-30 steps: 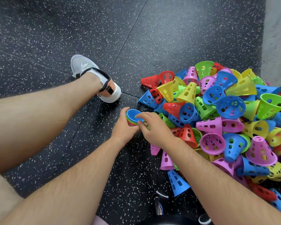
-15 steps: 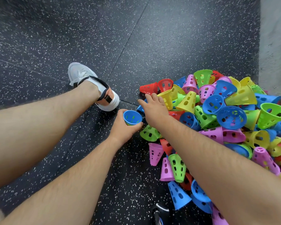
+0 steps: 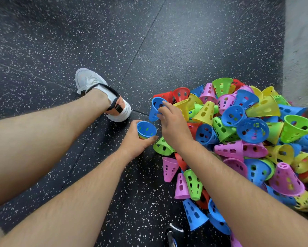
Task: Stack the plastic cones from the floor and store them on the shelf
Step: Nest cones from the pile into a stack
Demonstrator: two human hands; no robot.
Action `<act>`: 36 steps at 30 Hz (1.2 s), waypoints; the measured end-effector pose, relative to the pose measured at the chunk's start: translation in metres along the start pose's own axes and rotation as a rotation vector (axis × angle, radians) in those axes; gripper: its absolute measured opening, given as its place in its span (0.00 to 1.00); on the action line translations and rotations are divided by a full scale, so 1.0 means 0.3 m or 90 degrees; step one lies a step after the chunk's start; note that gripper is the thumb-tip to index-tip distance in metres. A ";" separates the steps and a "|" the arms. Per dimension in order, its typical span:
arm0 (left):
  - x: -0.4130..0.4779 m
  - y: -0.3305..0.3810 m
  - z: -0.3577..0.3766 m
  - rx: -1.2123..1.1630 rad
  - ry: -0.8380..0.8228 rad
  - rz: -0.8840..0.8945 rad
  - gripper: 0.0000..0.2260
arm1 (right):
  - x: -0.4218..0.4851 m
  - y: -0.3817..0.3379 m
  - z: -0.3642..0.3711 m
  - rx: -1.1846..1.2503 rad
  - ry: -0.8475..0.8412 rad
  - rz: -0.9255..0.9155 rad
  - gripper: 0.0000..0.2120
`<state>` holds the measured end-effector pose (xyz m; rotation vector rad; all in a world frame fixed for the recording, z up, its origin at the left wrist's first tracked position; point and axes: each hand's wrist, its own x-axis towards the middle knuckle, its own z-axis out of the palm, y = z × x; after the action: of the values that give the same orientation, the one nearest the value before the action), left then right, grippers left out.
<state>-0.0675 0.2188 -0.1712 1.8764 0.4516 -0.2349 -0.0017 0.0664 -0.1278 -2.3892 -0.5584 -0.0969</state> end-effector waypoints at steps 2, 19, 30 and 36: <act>0.001 -0.006 0.001 -0.008 -0.002 0.007 0.30 | -0.023 -0.018 -0.007 0.004 0.021 -0.035 0.04; 0.111 0.059 0.003 -0.007 0.064 0.075 0.30 | 0.153 0.015 -0.025 -0.128 -0.140 0.099 0.11; 0.219 0.059 0.004 0.016 0.048 0.063 0.32 | 0.367 0.056 0.008 -0.456 -0.312 0.195 0.16; 0.229 0.044 0.014 0.034 0.042 0.079 0.32 | 0.345 0.087 0.041 -0.318 -0.243 0.283 0.12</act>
<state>0.0004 0.2242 -0.1872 1.9607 0.3745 -0.1033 0.1020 0.0944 -0.1310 -2.9859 -0.1623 0.4768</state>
